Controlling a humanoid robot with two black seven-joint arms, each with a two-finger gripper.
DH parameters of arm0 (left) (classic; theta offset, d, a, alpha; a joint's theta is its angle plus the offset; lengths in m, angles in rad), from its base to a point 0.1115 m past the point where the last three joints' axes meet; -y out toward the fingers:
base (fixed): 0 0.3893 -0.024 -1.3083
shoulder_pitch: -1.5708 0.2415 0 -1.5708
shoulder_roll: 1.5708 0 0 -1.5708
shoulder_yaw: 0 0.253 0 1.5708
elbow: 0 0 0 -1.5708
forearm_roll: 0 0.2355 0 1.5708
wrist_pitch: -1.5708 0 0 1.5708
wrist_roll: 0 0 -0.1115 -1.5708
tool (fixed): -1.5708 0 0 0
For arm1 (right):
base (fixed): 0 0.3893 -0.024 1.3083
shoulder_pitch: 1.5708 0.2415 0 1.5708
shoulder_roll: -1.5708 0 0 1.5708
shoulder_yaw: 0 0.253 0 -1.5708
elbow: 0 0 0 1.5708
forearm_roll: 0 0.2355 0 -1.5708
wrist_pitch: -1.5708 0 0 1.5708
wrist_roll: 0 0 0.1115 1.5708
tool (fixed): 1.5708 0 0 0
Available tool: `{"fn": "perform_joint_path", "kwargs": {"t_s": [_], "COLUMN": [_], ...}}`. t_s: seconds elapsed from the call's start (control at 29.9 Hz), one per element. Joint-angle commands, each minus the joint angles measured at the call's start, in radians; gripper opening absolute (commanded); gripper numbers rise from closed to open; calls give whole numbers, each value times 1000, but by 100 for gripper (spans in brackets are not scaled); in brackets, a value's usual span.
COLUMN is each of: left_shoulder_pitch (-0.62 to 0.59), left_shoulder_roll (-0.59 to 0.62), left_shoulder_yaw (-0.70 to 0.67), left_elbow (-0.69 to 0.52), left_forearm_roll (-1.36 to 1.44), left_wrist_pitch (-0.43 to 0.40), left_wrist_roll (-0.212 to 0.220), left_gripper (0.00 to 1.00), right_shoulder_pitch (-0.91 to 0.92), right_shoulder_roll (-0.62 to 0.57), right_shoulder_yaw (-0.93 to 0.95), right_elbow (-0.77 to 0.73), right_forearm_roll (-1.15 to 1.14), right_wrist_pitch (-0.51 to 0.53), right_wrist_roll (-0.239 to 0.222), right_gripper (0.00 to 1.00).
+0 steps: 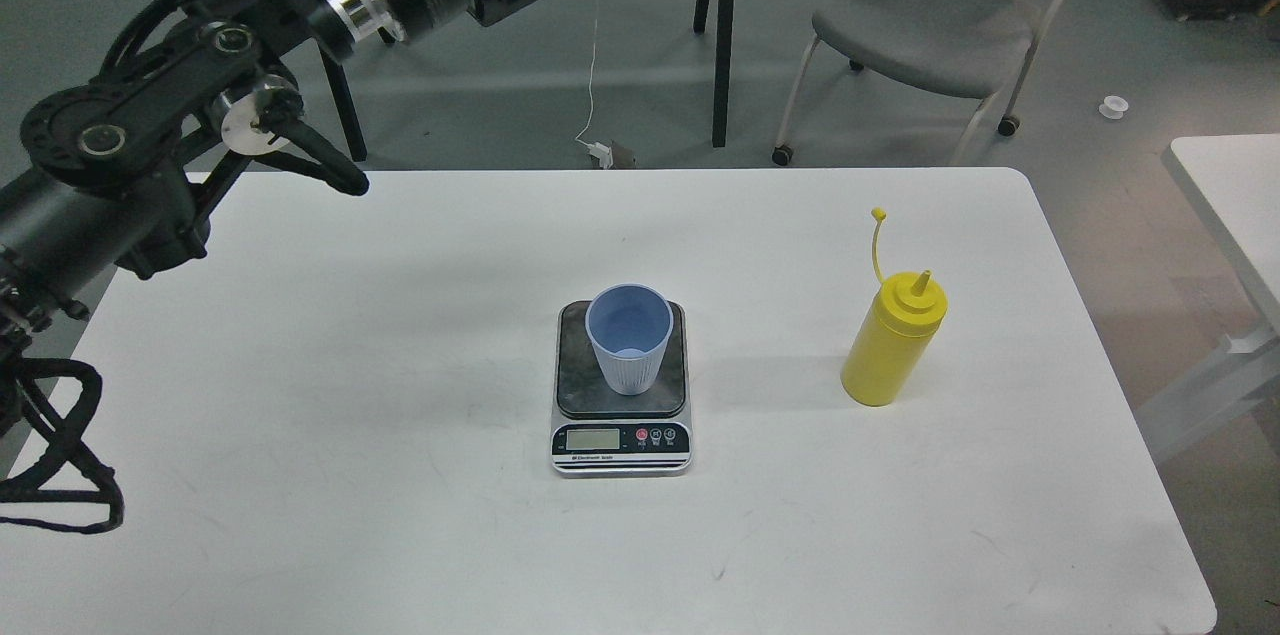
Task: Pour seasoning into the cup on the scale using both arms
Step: 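Release the cup and raise the left gripper away, then move the right gripper to the yellow squeeze bottle and grasp it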
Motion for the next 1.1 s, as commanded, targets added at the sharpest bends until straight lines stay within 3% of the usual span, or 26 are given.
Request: {"fn": "perform_joint_path", "kwargs": {"t_s": [0.0, 0.23, 0.3, 0.5, 0.8, 1.07], "left_shoulder_pitch": [11, 78, 106, 166, 175, 175], "left_shoulder_roll": [0, 4, 4, 4, 6, 9], "left_shoulder_yaw": [-23, -101, -130, -160, -160, -161], "left_elbow": [92, 171, 182, 185, 185, 185], "left_forearm_roll": [-313, -493, -496, -496, -493, -493], "left_wrist_pitch": [-7, 0, 3, 3, 3, 3], "left_wrist_roll": [2, 17, 42, 47, 47, 45], "left_gripper": [99, 99, 99, 99, 99, 99], "right_shoulder_pitch": [-82, -257, -265, -270, -290, -279], "right_shoulder_roll": [11, 76, 127, 190, 225, 330], "right_shoulder_yaw": [-10, -17, -17, -115, -198, -215], "right_elbow": [98, 299, 295, 325, 546, 543], "right_forearm_roll": [2, 5, 2, -1, -2, -88], "right_wrist_pitch": [0, 0, 0, 0, 0, 0], "right_wrist_roll": [-7, -6, -6, -6, -3, 0], "right_gripper": [100, 100, 100, 100, 100, 100]}}
